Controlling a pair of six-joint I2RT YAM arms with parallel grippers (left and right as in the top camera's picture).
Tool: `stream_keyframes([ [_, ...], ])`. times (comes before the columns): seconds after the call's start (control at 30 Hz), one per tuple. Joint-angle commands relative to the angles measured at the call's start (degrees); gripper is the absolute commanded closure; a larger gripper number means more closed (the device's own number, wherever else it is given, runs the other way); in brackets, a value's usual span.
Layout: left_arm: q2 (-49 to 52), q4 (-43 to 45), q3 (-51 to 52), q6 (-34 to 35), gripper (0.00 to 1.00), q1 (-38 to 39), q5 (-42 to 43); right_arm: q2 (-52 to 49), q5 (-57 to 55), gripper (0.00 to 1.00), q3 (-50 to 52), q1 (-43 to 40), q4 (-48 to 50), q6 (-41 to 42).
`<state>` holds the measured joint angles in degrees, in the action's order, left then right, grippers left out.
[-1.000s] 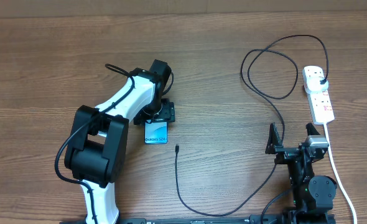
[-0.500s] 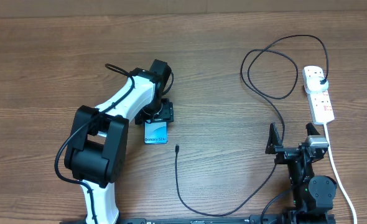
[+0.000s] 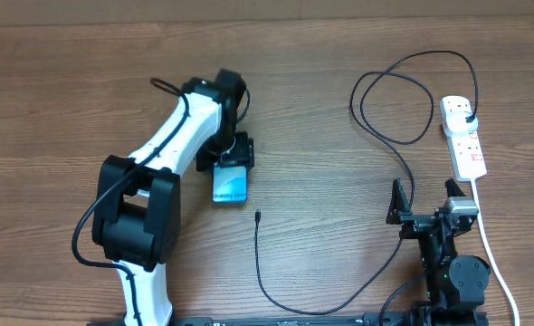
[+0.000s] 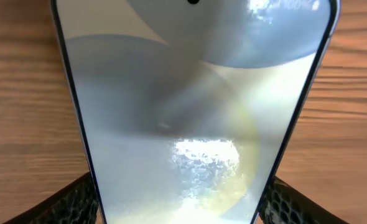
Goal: Plug charger to phone and switch on socket
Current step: 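Lift the phone with the left gripper and turn it upright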
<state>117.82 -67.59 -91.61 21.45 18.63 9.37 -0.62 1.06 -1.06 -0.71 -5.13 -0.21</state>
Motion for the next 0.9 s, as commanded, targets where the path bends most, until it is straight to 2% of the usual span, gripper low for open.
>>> stream_keyframes([
  [0.0, -0.2, -0.9, -3.4, -4.4, 0.38, -0.7, 12.9, 0.5, -0.3, 0.0, 0.6, 0.1, 0.3, -0.3],
  [0.17, -0.2, -1.9, -4.0, -9.0, 0.37, -1.4, 26.6, 0.5, -0.3, 0.0, 0.6, 0.1, 0.3, -0.3],
  [0.23, -0.2, -2.6, -4.0, -10.2, 0.37, -1.7, 29.5, 0.5, -0.3, 0.0, 0.6, 0.1, 0.3, -0.3],
  [0.87, -0.2, -4.0, -4.0, -10.8, 0.34, -2.1, 30.1, 0.5, -0.2, 0.0, 0.6, 0.1, 0.4, -0.2],
])
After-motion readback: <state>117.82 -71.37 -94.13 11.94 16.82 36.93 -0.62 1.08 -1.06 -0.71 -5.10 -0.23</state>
